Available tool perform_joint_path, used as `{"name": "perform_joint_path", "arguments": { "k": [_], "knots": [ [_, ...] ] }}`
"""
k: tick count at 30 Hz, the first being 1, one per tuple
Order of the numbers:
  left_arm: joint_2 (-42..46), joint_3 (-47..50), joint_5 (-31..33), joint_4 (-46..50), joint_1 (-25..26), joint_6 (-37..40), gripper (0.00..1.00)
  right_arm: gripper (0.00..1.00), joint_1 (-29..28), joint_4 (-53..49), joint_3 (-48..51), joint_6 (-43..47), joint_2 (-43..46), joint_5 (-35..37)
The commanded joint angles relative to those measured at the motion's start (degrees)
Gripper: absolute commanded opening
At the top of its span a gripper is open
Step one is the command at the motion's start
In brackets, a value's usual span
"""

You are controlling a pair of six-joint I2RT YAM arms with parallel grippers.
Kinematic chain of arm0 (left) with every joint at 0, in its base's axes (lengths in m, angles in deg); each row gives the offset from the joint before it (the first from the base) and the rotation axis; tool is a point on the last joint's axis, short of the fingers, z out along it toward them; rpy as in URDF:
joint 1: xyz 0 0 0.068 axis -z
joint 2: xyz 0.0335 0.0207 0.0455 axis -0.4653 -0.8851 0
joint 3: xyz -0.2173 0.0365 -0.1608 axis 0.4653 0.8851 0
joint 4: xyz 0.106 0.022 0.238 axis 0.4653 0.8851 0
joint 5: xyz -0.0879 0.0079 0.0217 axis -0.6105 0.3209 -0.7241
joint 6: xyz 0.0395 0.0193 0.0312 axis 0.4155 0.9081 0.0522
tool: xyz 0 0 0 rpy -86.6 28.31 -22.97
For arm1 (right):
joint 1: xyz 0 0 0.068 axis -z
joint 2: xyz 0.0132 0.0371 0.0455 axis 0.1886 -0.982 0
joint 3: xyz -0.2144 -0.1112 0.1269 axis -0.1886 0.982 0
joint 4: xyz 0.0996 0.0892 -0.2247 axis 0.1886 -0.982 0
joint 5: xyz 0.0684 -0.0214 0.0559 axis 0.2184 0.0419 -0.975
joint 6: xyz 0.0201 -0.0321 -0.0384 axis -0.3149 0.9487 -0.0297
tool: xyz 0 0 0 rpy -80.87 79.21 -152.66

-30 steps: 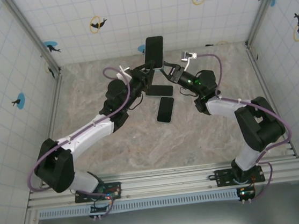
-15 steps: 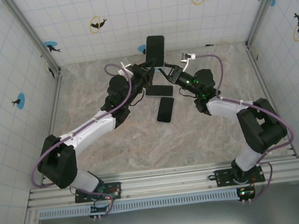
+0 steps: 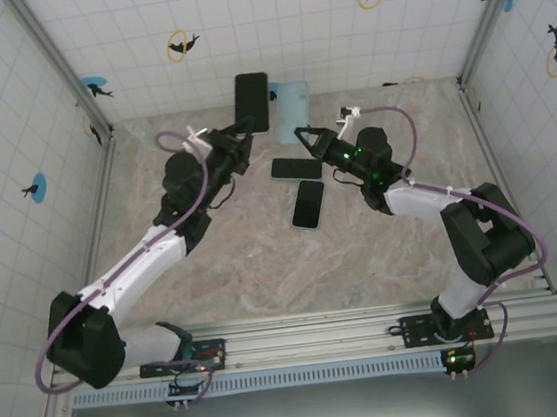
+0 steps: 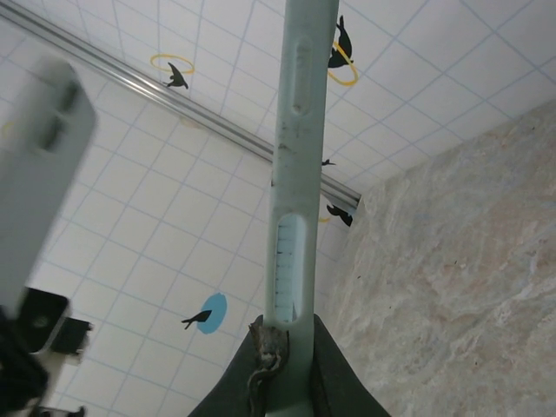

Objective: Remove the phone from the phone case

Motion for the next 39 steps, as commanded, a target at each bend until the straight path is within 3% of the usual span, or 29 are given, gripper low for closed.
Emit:
{"name": "perform_joint_path", "arguments": {
  "k": [1, 7, 19, 28, 39],
  "knots": [
    [2.45, 6.14, -5.29, -0.93, -4.95, 3.04, 0.00, 0.02, -1.22, 0.13, -1.18, -1.10, -0.99, 0.03],
    [3.10, 17.53, -14.03, -7.49, -16.16, 5.63, 0.00, 0.02, -4.25, -2.10, -2.97, -2.42, -4.00, -0.42],
    [-3.56, 31.36, -26.84, -17.67, -31.97, 12.49, 0.00, 0.02, -10.24, -6.12, -8.72, -3.21, -11.94, -0.65],
    [-15.07, 28.96, -35.38, -23.13, -37.83, 16.28, 0.00, 0.02, -12.97, -7.18, -15.35, -4.21, -19.40, -0.55],
    [-25.90, 28.40, -34.08, -36.59, -41.32, 11.40, 0.01, 0.02, -14.60, -9.08, -20.93, -6.60, -25.71, 0.99]
  ]
}}
